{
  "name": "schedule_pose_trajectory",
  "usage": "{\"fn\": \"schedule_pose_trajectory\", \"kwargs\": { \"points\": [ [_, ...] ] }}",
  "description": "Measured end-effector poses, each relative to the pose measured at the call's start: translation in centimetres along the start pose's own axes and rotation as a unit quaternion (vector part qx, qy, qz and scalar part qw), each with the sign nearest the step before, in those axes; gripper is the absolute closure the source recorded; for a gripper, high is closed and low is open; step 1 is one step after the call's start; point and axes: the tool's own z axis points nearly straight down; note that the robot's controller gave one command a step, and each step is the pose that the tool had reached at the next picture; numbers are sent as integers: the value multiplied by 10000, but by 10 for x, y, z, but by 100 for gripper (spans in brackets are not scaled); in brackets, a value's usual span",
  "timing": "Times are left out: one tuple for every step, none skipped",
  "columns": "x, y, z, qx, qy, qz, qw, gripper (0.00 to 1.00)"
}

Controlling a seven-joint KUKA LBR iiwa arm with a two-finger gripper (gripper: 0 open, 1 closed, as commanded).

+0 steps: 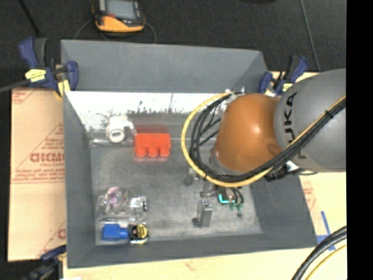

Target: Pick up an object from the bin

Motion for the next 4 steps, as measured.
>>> {"fn": "schedule_pose_trajectory", "kwargs": {
  "points": [
    [-10, 75, 87, -2, -9, -795, 9968, 0],
    [-40, 142, 101, -10, -45, -930, 9957, 0],
    [8, 163, 98, -10, -138, -1020, 9947, 0],
    [8, 162, 98, -11, -115, -994, 9950, 100]
  ]
}}
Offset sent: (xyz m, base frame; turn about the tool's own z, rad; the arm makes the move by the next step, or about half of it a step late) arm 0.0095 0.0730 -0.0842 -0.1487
